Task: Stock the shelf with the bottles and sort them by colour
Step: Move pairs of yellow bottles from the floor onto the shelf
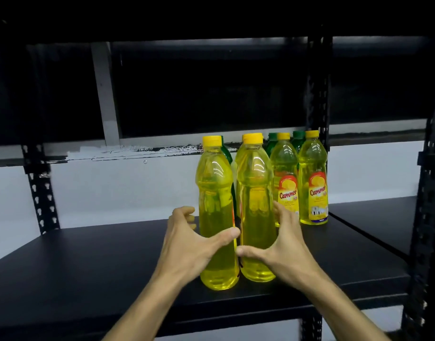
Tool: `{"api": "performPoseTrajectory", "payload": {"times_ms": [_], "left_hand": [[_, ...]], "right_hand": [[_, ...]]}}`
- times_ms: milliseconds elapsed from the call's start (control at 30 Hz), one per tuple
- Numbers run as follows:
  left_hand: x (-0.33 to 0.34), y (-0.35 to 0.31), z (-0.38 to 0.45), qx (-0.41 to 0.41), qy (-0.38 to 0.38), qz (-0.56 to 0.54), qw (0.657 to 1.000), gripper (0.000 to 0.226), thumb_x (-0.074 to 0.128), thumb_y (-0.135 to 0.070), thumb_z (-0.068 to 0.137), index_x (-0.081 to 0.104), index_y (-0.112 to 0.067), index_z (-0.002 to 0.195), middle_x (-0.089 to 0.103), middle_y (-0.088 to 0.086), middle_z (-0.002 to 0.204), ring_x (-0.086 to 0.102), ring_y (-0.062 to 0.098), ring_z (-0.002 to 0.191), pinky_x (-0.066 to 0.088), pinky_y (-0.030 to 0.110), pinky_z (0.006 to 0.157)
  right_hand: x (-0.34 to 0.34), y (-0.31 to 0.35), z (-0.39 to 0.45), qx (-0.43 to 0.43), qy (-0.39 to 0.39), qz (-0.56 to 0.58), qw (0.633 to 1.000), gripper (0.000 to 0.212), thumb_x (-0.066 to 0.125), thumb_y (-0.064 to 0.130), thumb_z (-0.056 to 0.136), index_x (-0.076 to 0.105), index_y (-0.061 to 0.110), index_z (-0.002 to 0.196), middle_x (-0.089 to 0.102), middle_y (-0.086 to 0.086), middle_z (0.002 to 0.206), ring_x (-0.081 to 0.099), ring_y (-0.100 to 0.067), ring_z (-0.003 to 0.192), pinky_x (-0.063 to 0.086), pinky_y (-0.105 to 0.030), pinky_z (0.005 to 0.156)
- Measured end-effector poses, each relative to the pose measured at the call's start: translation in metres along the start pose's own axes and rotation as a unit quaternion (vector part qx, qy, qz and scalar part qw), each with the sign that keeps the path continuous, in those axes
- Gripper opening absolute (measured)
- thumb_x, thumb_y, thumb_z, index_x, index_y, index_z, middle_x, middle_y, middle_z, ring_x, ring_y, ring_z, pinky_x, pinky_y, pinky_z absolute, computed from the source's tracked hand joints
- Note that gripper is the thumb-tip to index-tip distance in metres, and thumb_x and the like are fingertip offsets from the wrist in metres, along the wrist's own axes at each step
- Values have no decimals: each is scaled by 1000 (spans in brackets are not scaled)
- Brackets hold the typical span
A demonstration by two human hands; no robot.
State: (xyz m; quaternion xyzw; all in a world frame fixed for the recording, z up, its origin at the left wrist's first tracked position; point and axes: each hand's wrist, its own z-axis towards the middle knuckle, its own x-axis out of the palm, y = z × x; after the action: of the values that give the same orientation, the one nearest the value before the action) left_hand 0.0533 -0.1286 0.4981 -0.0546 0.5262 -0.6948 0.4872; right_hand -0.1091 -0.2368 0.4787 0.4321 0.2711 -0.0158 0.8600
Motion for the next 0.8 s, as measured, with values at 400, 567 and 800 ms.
{"api": "performPoseTrajectory", "payload": {"times_ms": [400,567,800], "left_hand": [[7,23,4,7,38,-133,990,74,83,-44,59,45,-23,119,59,-10,113,58,-1,102,48,13,73],[2,30,15,2,99,-188,977,63,86,-38,62,52,-23,113,69,-4,112,66,9,105,54,26,83],[-2,35,6,-25,119,-112,986,60,74,-39,82,45,-44,135,51,-21,136,45,3,130,40,39,108]], "right_hand": [[-12,-42,2,36,99,136,985,101,85,43,56,28,37,139,49,20,126,49,-4,121,43,-25,97],[-29,-48,21,61,186,117,974,95,85,36,68,31,27,146,46,8,144,43,-13,133,39,-36,109],[-32,-38,13,53,179,99,977,108,79,62,59,22,42,148,42,21,143,41,-8,132,35,-46,112]]}}
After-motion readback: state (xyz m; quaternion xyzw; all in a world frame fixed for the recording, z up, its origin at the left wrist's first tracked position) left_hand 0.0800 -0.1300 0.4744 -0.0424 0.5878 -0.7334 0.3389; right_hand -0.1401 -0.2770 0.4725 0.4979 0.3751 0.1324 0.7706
